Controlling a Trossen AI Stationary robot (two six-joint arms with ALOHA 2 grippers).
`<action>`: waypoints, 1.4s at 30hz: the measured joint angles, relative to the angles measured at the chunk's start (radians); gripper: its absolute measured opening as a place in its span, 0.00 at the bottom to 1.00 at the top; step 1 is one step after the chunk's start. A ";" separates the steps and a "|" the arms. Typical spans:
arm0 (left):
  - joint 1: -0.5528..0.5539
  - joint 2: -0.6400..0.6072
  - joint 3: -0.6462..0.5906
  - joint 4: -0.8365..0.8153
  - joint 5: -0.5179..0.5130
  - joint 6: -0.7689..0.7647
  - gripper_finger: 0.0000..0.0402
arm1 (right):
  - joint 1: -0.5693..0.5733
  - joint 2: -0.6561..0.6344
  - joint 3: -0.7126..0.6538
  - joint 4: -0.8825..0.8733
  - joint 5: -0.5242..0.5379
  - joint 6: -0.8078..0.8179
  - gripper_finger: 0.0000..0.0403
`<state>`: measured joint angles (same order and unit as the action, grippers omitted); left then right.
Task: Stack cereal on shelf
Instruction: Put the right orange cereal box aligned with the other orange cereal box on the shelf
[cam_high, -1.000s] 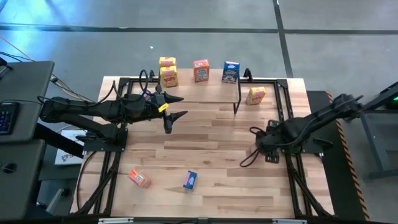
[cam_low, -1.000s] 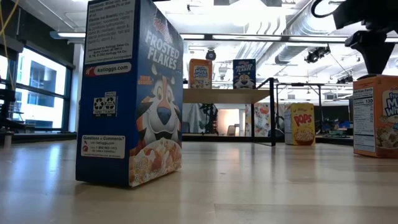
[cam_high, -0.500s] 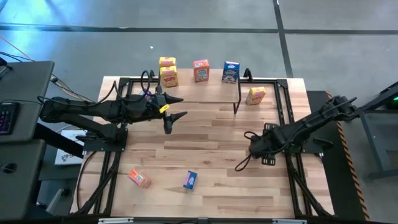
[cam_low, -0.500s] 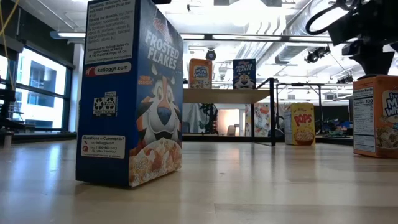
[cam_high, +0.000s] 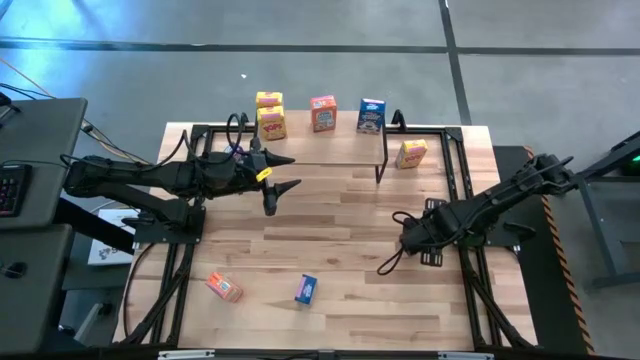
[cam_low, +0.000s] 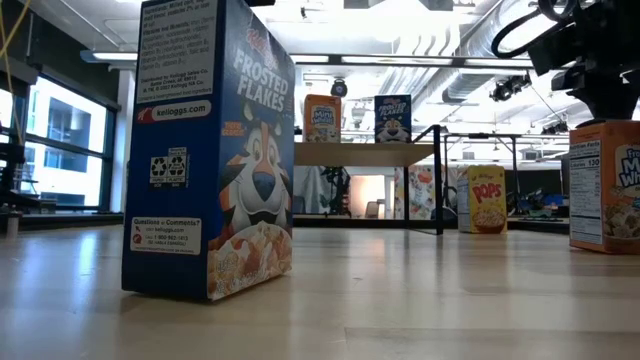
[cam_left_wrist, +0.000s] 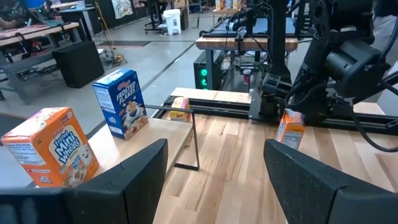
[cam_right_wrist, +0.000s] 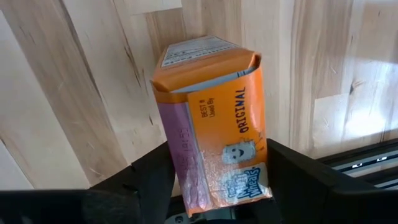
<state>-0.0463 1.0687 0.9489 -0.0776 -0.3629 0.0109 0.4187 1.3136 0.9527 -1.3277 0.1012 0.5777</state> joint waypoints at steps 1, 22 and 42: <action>0.000 0.000 0.000 0.001 0.000 0.000 0.64 | 0.000 0.000 0.000 0.000 0.000 0.001 0.55; 0.016 0.000 0.000 0.007 0.004 -0.008 0.65 | 0.000 0.000 0.019 0.000 -0.046 0.010 0.49; 0.139 0.000 0.000 0.002 -0.001 0.001 0.69 | -0.199 -0.001 0.251 0.006 0.052 -0.184 0.49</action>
<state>0.0930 1.0683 0.9489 -0.0761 -0.3637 0.0116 0.2198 1.3128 1.2037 -1.3212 0.1535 0.3937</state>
